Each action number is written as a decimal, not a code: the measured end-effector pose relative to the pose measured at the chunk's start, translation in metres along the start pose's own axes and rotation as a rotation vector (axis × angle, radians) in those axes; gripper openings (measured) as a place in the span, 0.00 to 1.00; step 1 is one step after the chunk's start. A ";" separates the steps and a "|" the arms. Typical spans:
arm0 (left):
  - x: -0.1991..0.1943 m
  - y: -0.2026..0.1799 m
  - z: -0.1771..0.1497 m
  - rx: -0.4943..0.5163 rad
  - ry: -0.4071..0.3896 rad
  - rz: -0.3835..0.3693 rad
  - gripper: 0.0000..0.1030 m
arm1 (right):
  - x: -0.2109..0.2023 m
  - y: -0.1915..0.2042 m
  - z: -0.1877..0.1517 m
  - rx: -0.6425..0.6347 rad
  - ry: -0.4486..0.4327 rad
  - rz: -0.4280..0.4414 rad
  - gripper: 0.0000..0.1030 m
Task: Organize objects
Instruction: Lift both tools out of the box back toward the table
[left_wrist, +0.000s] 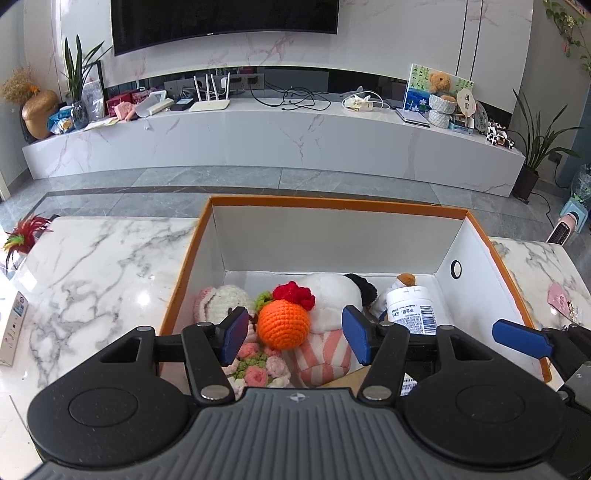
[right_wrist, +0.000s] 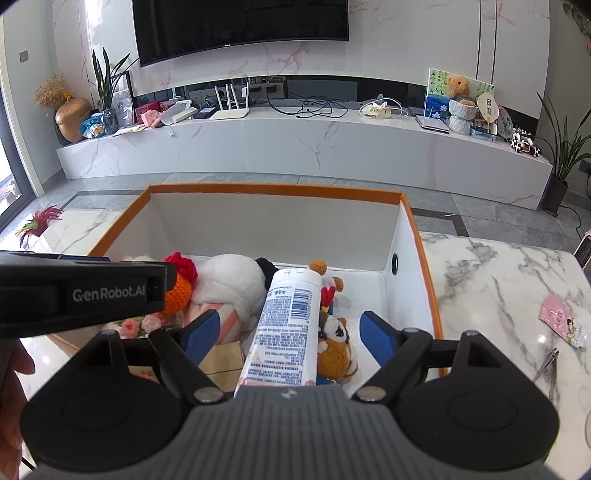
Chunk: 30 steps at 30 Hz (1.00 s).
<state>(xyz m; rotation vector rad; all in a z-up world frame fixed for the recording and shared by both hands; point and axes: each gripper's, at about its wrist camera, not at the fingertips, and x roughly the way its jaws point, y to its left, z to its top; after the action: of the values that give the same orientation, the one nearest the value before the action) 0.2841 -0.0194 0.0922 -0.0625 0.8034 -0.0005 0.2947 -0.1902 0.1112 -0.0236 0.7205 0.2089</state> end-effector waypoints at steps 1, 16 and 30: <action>-0.002 0.000 0.000 0.000 -0.003 0.001 0.64 | -0.003 0.000 -0.001 0.001 -0.004 -0.001 0.81; -0.043 0.013 -0.019 -0.003 -0.015 0.019 0.64 | -0.049 0.005 -0.008 -0.025 -0.023 0.000 0.84; -0.087 0.019 -0.055 0.044 -0.036 0.041 0.65 | -0.089 0.025 -0.041 -0.151 0.035 0.068 0.86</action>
<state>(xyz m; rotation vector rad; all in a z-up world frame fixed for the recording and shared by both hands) 0.1836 -0.0017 0.1160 -0.0042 0.7679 0.0221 0.1979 -0.1854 0.1401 -0.1471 0.7397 0.3287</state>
